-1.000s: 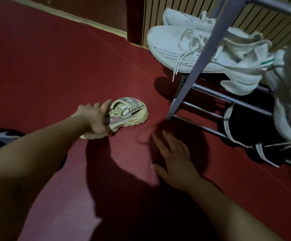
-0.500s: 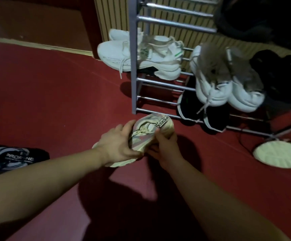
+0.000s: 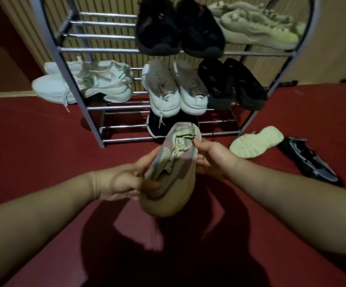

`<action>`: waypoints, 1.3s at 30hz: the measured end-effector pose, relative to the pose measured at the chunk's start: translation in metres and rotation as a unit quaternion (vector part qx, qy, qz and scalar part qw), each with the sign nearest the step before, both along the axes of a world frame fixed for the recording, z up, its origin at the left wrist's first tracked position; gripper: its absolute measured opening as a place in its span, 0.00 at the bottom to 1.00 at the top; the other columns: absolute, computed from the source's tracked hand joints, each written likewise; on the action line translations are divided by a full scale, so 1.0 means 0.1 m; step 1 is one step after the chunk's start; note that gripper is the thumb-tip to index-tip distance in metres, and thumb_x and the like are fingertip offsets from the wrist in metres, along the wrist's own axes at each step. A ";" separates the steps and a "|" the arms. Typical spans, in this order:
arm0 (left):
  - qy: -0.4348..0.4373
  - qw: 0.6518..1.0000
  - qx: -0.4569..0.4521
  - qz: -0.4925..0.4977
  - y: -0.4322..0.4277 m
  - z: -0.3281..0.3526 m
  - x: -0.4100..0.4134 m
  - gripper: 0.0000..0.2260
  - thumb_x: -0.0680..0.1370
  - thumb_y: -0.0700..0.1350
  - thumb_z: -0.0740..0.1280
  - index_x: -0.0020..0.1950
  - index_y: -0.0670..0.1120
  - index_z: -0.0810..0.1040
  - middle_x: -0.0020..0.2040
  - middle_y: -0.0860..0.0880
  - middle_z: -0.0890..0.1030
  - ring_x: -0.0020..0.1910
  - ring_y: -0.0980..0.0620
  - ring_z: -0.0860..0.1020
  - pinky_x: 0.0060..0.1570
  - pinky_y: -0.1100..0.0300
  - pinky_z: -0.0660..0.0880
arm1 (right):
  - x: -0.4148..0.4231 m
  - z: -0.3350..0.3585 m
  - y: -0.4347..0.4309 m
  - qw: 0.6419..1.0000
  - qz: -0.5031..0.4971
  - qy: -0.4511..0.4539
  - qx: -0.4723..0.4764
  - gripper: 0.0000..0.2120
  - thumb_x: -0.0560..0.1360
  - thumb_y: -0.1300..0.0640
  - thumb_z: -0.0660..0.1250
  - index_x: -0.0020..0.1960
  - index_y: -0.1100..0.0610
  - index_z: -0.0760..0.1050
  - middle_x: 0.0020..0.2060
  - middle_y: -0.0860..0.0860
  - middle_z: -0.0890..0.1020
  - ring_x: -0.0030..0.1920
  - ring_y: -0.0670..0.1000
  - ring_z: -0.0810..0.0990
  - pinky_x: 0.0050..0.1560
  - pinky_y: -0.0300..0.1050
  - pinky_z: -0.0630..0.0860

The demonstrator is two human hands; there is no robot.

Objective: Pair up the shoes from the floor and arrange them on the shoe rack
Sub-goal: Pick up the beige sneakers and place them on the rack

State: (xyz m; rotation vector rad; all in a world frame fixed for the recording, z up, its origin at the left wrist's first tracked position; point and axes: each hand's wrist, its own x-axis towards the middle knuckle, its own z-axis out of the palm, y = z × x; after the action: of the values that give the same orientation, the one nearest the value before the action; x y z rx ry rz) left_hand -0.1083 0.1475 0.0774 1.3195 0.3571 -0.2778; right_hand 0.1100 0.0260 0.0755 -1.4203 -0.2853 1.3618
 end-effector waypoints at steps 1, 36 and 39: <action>-0.001 1.000 -0.004 -0.002 -0.07 0.03 0.09 0.43 0.67 0.42 0.71 0.73 0.68 0.53 0.66 0.58 0.74 0.54 0.43 0.62 0.36 0.60 0.68 | 0.06 0.00 -0.05 1.000 -0.019 0.011 -0.004 0.08 0.81 0.53 0.55 0.51 0.52 0.73 0.35 0.51 0.85 0.33 0.49 0.83 0.37 0.43 0.79; -0.029 0.995 0.034 0.084 -0.73 -1.05 1.45 0.43 0.69 0.28 0.70 0.73 0.58 0.54 0.66 0.64 0.67 0.61 0.70 0.71 0.55 0.73 0.70 | 1.69 -1.07 -0.33 0.709 0.154 -0.558 -0.402 0.37 0.75 0.37 0.61 0.77 0.44 0.46 0.76 0.55 0.45 0.75 0.64 0.38 0.71 0.66 0.49; -0.024 0.995 0.038 0.086 -0.71 -1.15 1.47 0.43 0.69 0.34 0.72 0.75 0.56 0.53 0.70 0.62 0.65 0.66 0.68 0.67 0.58 0.74 0.67 | 1.84 -1.25 -0.11 0.701 0.186 -0.530 -0.440 0.38 0.73 0.34 0.60 0.76 0.41 0.46 0.77 0.53 0.40 0.74 0.65 0.33 0.69 0.72 0.45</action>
State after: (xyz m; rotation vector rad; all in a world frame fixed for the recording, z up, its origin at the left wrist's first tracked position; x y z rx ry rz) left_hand 0.0390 0.0766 -0.0379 1.3584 0.4405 -0.0883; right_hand 0.2945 0.0146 -0.0494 -3.0591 -0.7539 0.7765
